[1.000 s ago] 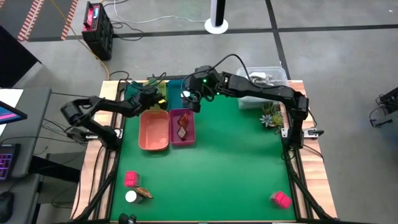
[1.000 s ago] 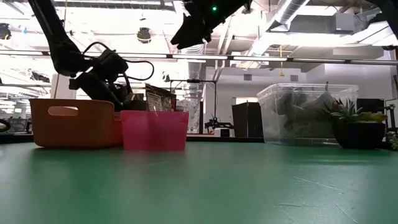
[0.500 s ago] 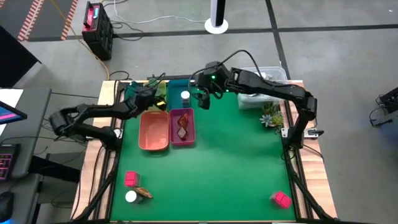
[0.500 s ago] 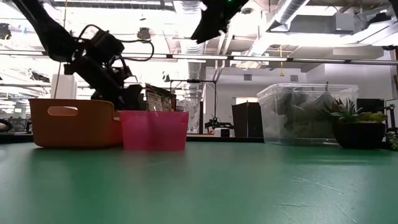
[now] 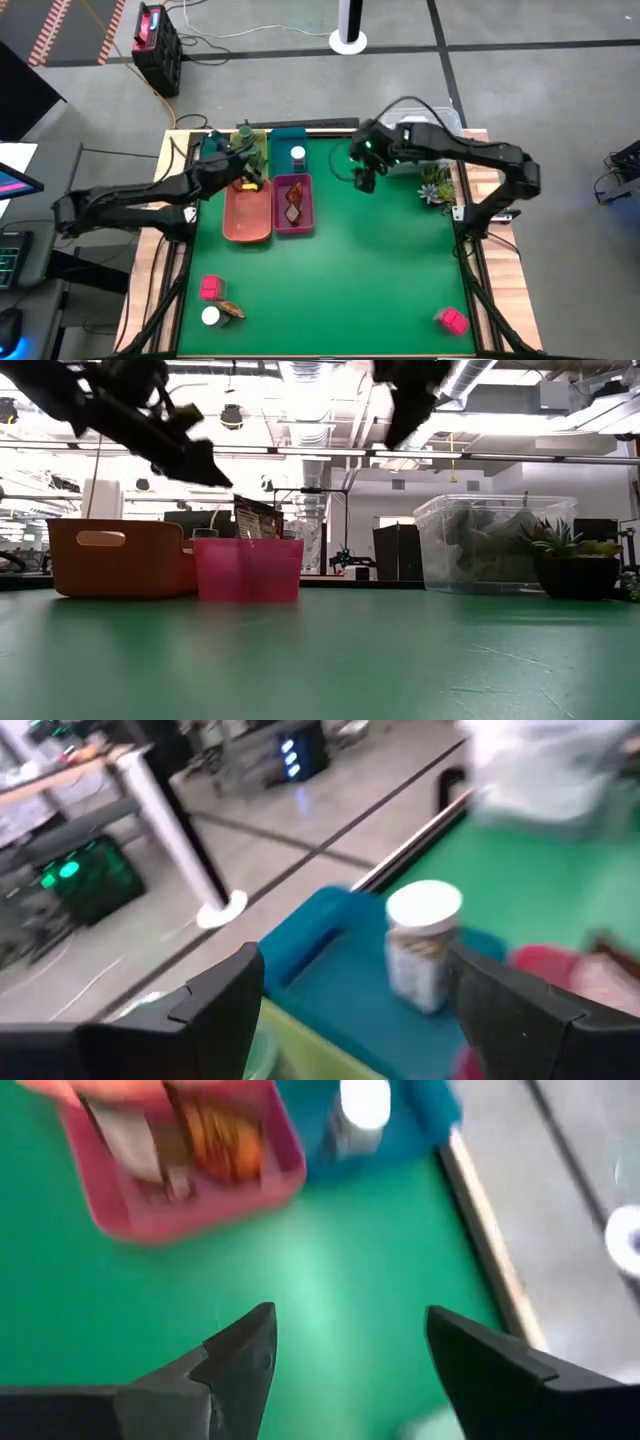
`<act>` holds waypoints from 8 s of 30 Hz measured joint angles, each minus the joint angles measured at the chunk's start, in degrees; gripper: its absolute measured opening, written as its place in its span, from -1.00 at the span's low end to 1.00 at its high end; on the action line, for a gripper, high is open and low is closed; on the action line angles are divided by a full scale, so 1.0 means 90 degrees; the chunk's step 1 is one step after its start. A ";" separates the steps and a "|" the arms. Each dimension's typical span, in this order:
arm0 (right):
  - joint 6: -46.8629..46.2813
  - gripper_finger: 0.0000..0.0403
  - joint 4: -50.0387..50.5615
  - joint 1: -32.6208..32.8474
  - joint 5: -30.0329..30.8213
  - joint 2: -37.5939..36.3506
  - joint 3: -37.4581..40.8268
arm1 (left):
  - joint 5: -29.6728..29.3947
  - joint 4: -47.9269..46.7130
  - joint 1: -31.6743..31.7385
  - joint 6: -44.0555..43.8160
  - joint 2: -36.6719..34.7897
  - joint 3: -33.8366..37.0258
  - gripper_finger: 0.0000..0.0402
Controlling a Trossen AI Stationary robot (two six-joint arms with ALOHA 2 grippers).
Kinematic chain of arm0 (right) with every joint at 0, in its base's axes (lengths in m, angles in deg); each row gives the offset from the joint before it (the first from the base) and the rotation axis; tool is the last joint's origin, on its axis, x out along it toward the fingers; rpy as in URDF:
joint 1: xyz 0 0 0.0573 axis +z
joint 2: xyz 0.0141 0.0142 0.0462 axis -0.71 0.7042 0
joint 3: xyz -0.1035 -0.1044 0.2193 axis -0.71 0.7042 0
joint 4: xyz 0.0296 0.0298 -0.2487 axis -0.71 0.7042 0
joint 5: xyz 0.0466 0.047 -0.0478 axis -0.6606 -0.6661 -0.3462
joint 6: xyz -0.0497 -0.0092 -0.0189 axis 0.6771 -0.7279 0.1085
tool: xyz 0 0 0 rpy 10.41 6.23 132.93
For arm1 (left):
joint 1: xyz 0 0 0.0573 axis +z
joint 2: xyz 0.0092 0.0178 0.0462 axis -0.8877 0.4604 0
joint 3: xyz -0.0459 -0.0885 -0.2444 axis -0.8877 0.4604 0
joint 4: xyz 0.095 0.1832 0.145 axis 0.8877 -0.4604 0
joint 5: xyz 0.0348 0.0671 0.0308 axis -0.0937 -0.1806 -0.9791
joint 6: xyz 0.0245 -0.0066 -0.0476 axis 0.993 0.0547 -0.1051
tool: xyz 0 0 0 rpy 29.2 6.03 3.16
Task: Sort spices by type
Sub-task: Put the right red seasoning can into the orange bin
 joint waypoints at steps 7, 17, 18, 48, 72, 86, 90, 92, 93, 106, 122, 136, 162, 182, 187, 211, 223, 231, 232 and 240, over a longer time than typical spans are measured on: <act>-0.1363 0.42 -0.1164 0.0783 0.0025 -0.1678 0.2755 | 0.0036 -0.0246 -0.0900 -0.0025 -0.1066 0.0000 0.46; -0.3402 0.42 -0.1217 0.3364 0.1515 -0.2941 0.3975 | 0.1013 0.0902 -0.1398 -0.0167 -0.1127 -0.0002 0.46; -0.3651 0.42 -0.1148 0.3604 0.1665 -0.2947 0.3975 | 0.1015 0.0995 -0.1406 -0.0165 -0.1073 -0.0002 0.46; -1.0791 0.42 0.1178 0.7310 -0.1721 0.0027 0.2399 | 0.1175 0.1002 -0.1404 -0.0666 -0.0173 -0.0974 0.46; -1.3044 0.42 0.0560 0.8442 -0.2731 0.0652 0.2392 | 0.1171 -0.0156 -0.1918 -0.0793 -0.0003 -0.1338 0.46; -1.2661 0.39 0.0328 0.8544 -0.2648 0.1391 0.2389 | 0.1169 -0.0549 -0.2408 -0.1184 -0.0003 -0.1338 0.46; -1.2264 0.21 0.0275 0.8418 -0.2672 0.1485 0.2384 | 0.1169 -0.0743 -0.2474 -0.1079 0.0006 -0.1336 0.46; -1.1938 0.12 0.0316 0.8315 -0.2676 0.1481 0.2380 | 0.1171 -0.0748 -0.2473 -0.0976 0.0006 -0.1336 0.46; -1.1803 0.12 0.0354 0.8254 -0.2692 0.1471 0.2380 | 0.1168 -0.0771 -0.2473 -0.0981 0.0006 -0.1336 0.46; -0.9245 0.12 0.1899 0.6852 -0.2157 0.1301 0.1836 | 0.1608 -0.0219 -0.2514 -0.0956 0.0579 -0.1337 0.46; -0.3889 0.13 0.1569 0.4265 0.0507 0.1298 0.1367 | 0.1946 0.0575 -0.3876 0.0298 0.3237 -0.2290 0.46; -0.1855 0.13 -0.0453 0.4091 0.1396 0.0769 0.1034 | 0.1193 0.1064 -0.4103 -0.0387 0.3457 -0.2407 0.46; -0.1439 0.13 -0.2332 0.3486 0.1430 0.0767 0.1038 | 0.0258 0.2965 -0.4488 0.0148 0.4031 -0.2415 0.46; -0.1360 0.14 -0.2065 0.3628 0.1301 0.0820 0.1058 | -0.0138 0.2609 -0.4479 0.0357 0.4781 -0.3172 0.27; -0.1206 0.15 -0.2064 0.3686 0.1304 0.0820 0.1058 | 0.0118 0.2525 -0.4468 0.0282 0.4781 -0.3174 -0.04; -0.1400 0.45 0.0023 0.3534 0.1313 0.0774 0.0079 | -0.0265 0.2287 -0.4315 0.0450 0.4742 -0.3177 -0.11; -0.2423 0.46 0.1687 0.3572 0.1439 0.0704 -0.0050 | -0.0643 0.1760 -0.4318 0.0579 0.4492 -0.3167 -0.11; -0.3061 0.45 0.2027 0.4222 0.2487 0.0598 -0.0049 | -0.0815 0.0582 -0.4588 0.0373 0.3612 -0.3072 -0.11; -0.3138 0.45 0.2083 0.4341 0.2664 0.0587 -0.0048 | -0.0916 0.0580 -0.4653 0.0360 0.3502 -0.2947 -0.11; -0.3628 0.45 0.2040 0.4736 0.3345 0.0510 0.0561 | -0.1806 0.0609 -0.5040 -0.0126 0.1991 -0.1554 -0.11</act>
